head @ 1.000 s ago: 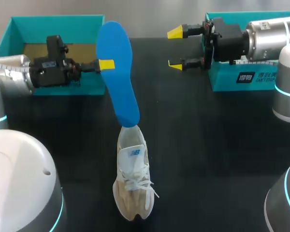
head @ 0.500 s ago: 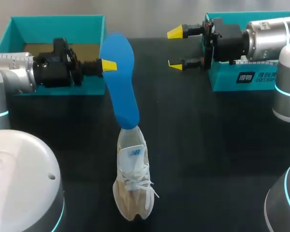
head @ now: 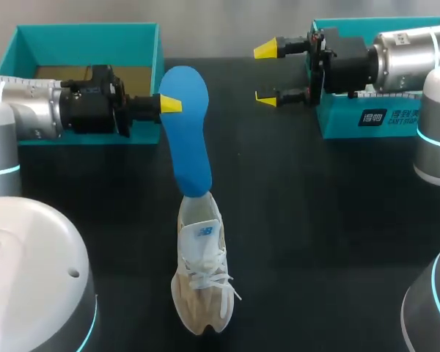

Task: Take the shoe out of the shoebox, open the shoe tongue, remove and reinsert the insole, then place the shoe into the shoebox

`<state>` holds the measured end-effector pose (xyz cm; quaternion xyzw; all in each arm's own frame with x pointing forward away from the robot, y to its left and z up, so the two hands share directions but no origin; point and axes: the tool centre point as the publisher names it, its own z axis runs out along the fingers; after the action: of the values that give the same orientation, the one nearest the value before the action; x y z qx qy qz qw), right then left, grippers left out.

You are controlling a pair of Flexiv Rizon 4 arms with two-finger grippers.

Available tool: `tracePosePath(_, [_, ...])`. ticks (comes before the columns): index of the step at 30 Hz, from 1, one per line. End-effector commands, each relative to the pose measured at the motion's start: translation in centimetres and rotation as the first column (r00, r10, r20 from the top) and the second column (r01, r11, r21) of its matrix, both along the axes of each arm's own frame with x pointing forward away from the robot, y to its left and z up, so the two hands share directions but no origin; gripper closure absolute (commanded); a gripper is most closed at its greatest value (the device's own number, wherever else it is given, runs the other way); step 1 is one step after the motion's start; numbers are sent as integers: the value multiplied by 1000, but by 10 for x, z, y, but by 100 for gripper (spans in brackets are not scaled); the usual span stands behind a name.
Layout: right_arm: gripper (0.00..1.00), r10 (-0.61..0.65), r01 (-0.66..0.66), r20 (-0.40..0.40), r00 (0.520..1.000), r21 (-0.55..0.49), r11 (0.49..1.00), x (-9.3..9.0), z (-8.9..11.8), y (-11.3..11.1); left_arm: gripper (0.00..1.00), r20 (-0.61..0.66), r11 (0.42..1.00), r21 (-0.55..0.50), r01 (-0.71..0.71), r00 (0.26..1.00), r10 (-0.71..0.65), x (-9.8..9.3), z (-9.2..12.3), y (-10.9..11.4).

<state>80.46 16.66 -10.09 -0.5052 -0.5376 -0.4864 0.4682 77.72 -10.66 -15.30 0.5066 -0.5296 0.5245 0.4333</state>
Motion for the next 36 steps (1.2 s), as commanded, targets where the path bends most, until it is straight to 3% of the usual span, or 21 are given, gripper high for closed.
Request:
tracePosePath(1, [0,42,-41,18,999,-71,997,1,0,6,100,-55,1000,-17,8,998,-9,4,-10,4])
tracePosePath(14, [0,97,-60,102,990,-317,947,-13,8,15,100,-107,1000,-13,12,994,-13,14,-21,8])
tracePosePath(17, [0,104,-73,55,993,-398,915,-14,18,18,100,-107,1000,-13,12,994,-13,14,-21,8])
tracePosePath(19, [0,109,-95,0,994,-491,866,-13,30,23,100,-107,1000,-13,12,994,-13,14,-21,8])
tracePosePath(25, [0,117,-108,-33,993,-682,723,-8,61,39,100,-107,1000,-13,12,994,-13,14,-21,8])
tracePosePath(33, [0,100,-107,-62,993,-830,547,-4,79,51,100,-107,1000,-13,12,994,-13,14,-21,8])
tracePosePath(36, [0,100,-93,-48,994,-854,512,-4,82,52,100,-107,1000,-13,12,994,-13,14,-21,8])
